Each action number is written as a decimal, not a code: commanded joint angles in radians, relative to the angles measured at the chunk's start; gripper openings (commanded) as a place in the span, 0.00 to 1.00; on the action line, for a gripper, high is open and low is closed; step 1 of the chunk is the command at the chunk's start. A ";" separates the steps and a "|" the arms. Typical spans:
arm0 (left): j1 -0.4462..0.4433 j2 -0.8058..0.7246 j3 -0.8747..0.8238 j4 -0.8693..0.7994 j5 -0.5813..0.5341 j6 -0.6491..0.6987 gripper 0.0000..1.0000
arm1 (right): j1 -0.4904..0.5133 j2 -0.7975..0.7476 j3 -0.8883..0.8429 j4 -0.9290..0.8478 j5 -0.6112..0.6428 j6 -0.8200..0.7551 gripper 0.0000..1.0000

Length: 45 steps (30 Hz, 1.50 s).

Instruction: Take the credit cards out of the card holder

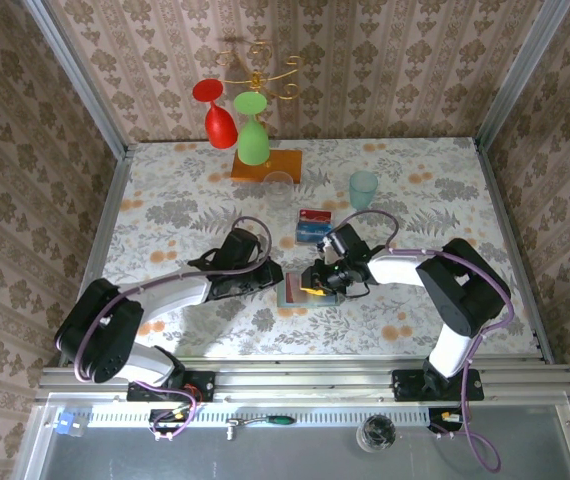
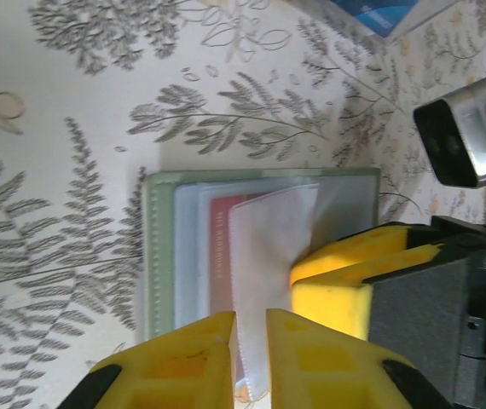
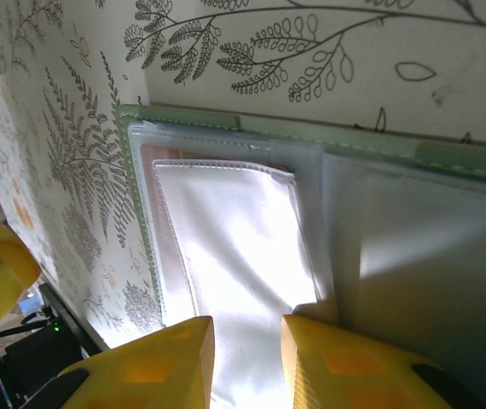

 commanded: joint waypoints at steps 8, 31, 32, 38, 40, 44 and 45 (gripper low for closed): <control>-0.035 0.118 0.064 0.040 0.038 -0.015 0.24 | -0.032 0.008 -0.047 0.072 -0.052 0.026 0.28; -0.055 0.219 0.078 0.111 0.063 -0.052 0.22 | -0.047 0.021 -0.065 0.109 -0.084 0.027 0.27; -0.056 0.221 0.078 0.112 0.064 -0.054 0.21 | -0.049 0.021 -0.065 0.109 -0.084 0.025 0.27; -0.057 0.228 0.086 0.123 0.071 -0.058 0.18 | -0.049 0.012 -0.068 0.107 -0.086 0.026 0.27; -0.057 0.228 0.087 0.126 0.071 -0.059 0.16 | -0.049 0.008 -0.068 0.107 -0.086 0.029 0.27; -0.057 0.219 0.089 0.127 0.068 -0.061 0.15 | -0.050 -0.013 -0.059 0.091 -0.086 0.027 0.27; -0.058 0.215 0.089 0.126 0.066 -0.061 0.15 | -0.051 -0.023 -0.058 0.084 -0.086 0.027 0.27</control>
